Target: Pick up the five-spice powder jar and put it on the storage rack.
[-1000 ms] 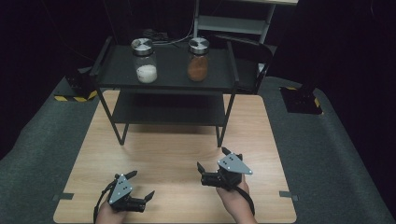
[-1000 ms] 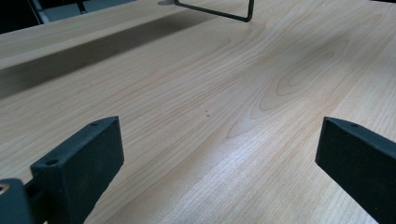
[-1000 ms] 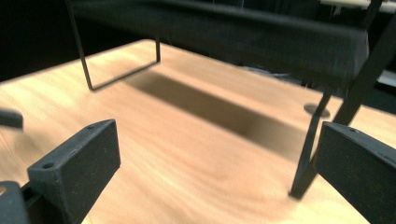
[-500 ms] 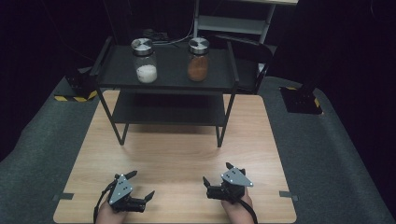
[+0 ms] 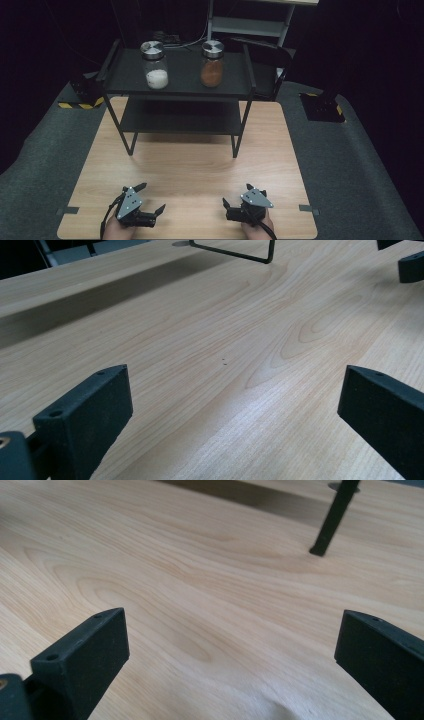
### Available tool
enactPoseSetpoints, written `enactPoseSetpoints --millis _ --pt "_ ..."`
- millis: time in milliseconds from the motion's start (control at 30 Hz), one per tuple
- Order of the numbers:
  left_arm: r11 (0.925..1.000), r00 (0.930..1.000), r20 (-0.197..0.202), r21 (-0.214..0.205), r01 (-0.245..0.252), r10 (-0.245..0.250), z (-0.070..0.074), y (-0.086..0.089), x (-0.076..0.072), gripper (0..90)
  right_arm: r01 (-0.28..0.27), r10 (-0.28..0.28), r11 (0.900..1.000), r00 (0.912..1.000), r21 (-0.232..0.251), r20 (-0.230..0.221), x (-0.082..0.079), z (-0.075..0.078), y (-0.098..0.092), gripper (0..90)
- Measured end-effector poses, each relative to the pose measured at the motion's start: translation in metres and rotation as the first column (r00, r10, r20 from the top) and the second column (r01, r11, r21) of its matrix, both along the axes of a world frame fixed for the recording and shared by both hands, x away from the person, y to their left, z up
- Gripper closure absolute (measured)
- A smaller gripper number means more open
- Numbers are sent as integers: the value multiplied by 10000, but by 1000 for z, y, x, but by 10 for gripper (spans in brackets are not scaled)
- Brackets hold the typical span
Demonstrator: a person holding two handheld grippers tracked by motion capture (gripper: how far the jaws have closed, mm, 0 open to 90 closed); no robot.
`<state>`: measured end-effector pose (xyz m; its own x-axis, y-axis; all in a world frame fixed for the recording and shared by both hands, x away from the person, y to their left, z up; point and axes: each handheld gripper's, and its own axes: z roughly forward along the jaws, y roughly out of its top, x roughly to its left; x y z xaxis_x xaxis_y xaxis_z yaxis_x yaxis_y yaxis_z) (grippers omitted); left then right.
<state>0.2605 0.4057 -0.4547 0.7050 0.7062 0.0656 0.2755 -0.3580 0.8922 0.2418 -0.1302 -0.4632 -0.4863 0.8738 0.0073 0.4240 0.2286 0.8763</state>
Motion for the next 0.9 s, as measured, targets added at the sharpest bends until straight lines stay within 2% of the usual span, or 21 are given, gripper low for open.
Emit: enactPoseSetpoints --millis 167,367,633,900 --pt "10000 10000 32 1 -50 50 0 -1 -1 13 62 -61 9995 10000 -317 21 -3 1 -2 6" --pt "9997 9999 111 224 -30 28 1 -3 -3 13 99 -84 9973 9998 -726 202 -12 2 -2 5" --pt "9993 9999 127 364 49 -54 2 -5 -3 13 387 -381 9989 9990 -266 231 -16 -1 -8 5" --pt "9991 10000 73 432 50 -53 3 -6 -2 13 470 -464 9988 9982 -152 372 -21 -3 -10 4"
